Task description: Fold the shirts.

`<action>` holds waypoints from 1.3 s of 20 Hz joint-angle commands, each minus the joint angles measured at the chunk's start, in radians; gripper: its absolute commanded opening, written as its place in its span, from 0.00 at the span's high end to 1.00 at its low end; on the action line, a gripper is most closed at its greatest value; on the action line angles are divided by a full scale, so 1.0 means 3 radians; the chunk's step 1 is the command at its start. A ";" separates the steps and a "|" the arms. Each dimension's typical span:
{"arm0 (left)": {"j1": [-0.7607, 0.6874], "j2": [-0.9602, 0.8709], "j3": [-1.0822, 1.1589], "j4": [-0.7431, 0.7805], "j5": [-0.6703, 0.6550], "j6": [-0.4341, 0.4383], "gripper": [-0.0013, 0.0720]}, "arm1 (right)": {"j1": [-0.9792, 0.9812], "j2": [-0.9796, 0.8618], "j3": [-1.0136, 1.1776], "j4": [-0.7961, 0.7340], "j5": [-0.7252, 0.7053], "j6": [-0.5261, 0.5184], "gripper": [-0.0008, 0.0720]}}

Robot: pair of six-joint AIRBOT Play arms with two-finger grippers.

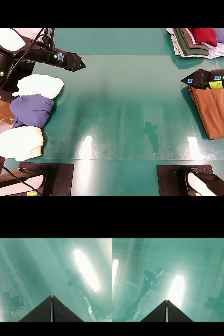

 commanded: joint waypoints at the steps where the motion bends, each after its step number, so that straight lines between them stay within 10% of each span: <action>1: -0.0001 -0.0001 0.0000 0.0001 0.0005 0.0001 0.95 | 0.0008 0.0003 0.0003 0.0004 0.0004 0.0000 0.97; 18: 0.0000 0.0000 0.0006 0.0393 0.0031 0.0046 0.95 | 0.0008 0.0003 0.0003 0.0006 0.0235 0.0001 0.97; 19: 0.0000 -0.0001 0.0006 0.0862 0.0029 -0.0093 0.86 | 0.0009 0.0003 0.0003 0.0009 0.0234 0.0001 0.97; 21: 0.0014 -0.0011 -0.0009 0.1919 0.0060 -0.0674 0.00 | 0.0008 0.0004 0.0003 0.0009 0.0249 0.0001 0.97; 26: 0.0543 -0.0210 -0.0212 0.2435 0.0169 -0.1064 0.00 | 0.0009 0.0004 0.0001 0.0009 0.0259 0.0001 0.97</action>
